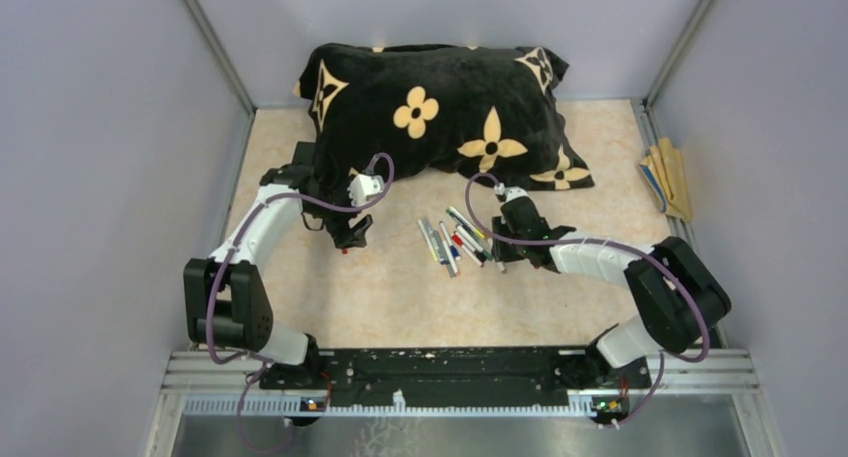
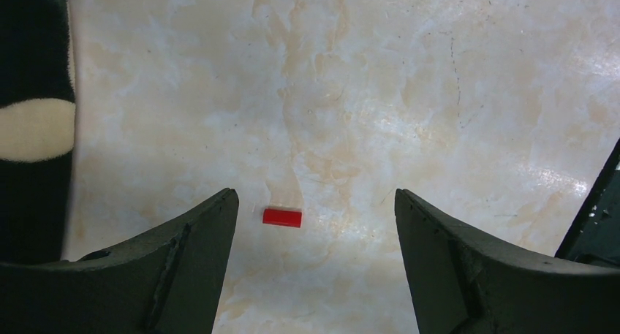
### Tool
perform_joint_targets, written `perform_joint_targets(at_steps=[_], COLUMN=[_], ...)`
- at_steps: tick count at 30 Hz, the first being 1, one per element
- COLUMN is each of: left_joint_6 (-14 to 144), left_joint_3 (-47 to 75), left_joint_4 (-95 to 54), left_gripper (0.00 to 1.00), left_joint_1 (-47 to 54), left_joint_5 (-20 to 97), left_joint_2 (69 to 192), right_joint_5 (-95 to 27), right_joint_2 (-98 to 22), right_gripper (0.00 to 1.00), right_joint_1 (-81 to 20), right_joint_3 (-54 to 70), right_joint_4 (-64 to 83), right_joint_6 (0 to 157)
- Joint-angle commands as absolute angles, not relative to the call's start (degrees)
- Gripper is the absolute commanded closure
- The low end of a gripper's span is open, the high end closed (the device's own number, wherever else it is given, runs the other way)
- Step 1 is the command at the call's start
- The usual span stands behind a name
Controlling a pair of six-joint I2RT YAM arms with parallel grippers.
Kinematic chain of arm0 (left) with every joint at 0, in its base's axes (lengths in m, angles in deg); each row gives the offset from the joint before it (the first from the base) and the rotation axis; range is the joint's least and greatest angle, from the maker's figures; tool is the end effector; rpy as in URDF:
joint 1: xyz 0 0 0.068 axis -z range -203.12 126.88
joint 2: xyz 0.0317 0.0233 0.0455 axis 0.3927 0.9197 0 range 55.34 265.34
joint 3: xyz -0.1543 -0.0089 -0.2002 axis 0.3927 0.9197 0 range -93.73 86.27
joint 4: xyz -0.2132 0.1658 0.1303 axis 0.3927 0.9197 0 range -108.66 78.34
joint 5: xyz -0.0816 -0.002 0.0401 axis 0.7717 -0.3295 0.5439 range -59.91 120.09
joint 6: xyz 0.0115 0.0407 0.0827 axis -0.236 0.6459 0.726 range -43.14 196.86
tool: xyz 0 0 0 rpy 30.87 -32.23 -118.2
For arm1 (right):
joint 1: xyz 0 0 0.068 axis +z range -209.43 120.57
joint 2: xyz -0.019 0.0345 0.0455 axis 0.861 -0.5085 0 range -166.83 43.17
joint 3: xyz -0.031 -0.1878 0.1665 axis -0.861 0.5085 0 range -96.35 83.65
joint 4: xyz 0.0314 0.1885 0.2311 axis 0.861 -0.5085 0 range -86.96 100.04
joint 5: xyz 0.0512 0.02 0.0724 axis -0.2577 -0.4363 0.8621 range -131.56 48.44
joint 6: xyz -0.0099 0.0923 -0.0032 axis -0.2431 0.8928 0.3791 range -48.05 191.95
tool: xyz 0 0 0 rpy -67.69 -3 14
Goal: Open the pen caps
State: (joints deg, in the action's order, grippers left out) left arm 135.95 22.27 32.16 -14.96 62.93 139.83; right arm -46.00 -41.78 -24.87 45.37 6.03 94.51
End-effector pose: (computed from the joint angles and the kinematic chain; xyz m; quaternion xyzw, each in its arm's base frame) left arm 0.3217 -0.0920 0.1754 0.5623 0.7627 -0.1848 0.2606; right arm 0.2820 0.1864 0.0676 -0.0854 0.9372 0.1287 0.3127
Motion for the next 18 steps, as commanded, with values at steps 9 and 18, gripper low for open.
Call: perform_joint_targets(at_steps=[9, 18], left_joint_6=[136.1, 140.8], left_joint_3=[20.3, 22.4], left_joint_4=[34.2, 34.0], left_gripper=[0.06, 0.05], left_joint_1=[-13.5, -10.3], left_joint_5=[68.3, 71.6], left_joint_2=[136.6, 130.4], right_joint_5=[-52.5, -50.3], right_joint_2=[-42.2, -33.0], right_gripper=[0.83, 1.0], right_joint_1=[-21.5, -21.6], right_joint_3=[47.6, 42.9], right_joint_4=[7.6, 2.1], right_joint_6=[95.8, 92.7])
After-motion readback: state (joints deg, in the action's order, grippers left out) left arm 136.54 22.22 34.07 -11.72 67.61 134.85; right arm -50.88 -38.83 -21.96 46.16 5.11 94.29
